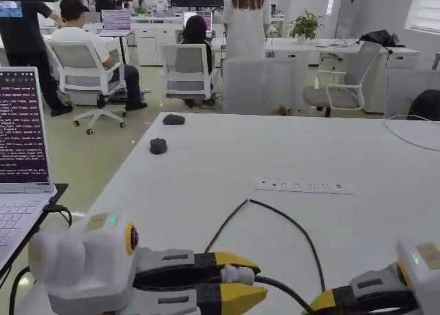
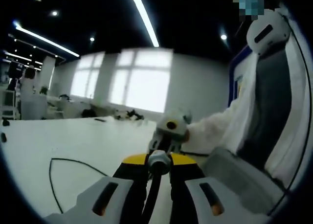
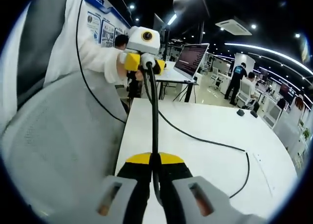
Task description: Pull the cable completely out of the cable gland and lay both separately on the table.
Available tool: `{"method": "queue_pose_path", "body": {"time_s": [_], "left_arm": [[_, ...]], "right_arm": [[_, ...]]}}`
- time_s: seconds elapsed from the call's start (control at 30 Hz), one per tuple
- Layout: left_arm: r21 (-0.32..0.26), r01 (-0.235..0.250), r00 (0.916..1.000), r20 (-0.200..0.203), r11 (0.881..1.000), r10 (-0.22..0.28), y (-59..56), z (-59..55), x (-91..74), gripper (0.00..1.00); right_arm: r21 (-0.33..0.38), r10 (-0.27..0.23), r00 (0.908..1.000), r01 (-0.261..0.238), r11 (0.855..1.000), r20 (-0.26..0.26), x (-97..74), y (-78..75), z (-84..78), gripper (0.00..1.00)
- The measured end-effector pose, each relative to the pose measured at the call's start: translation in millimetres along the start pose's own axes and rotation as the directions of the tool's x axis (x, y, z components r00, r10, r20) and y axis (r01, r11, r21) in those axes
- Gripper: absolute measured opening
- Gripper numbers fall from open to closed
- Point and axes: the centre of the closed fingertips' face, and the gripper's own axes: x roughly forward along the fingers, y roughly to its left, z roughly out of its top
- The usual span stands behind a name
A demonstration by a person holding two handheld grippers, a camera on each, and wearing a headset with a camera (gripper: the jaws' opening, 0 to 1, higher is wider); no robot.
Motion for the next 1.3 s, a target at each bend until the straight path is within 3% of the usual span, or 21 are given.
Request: {"method": "queue_pose_path", "body": {"time_s": [0.23,0.33,0.4,0.53,0.77,0.97,1.13,1.3], "left_arm": [[0.007,0.002,0.9998,-0.022,1.000,-0.001,-1.9,-4.8,2.4,0.17],[0.009,-0.002,0.9999,-0.016,1.000,0.002,-1.3,-3.8,2.6,0.17],[0.008,-0.008,0.9999,-0.011,1.000,0.008,-0.9,-3.2,2.3,0.17],[0.007,-0.011,0.9998,-0.018,1.000,0.011,-2.0,-8.4,3.4,0.17],[0.007,-0.002,0.9995,-0.032,1.000,0.002,-5.3,-15.3,8.7,0.17],[0.009,0.007,0.9996,-0.026,1.000,-0.006,-6.7,-14.5,9.7,0.17],[0.016,0.009,0.9998,-0.017,1.000,-0.008,-7.7,-12.5,9.4,0.17],[0.018,0.006,1.0000,-0.003,1.000,-0.006,-7.8,-9.6,9.2,0.17]], "right_arm": [[0.052,0.014,0.9998,-0.013,0.999,-0.015,0.9,2.3,-5.1,0.02],[0.047,0.004,0.9999,-0.003,0.999,-0.013,-1.0,0.2,-2.1,0.03],[0.082,0.004,1.0000,-0.005,0.997,0.006,-3.9,-1.0,4.4,0.04],[0.125,-0.012,0.9927,-0.003,0.992,0.120,-11.2,-3.7,39.7,0.15],[0.060,0.028,0.9689,-0.044,0.997,0.246,-16.1,10.4,94.8,0.16],[0.037,0.045,0.9723,-0.055,0.998,0.229,-6.5,16.8,101.5,0.14],[0.049,0.046,0.9706,-0.060,0.997,0.236,-4.9,15.5,101.5,0.06],[0.055,0.048,0.9691,-0.063,0.997,0.242,-4.8,15.3,101.6,0.04]]}}
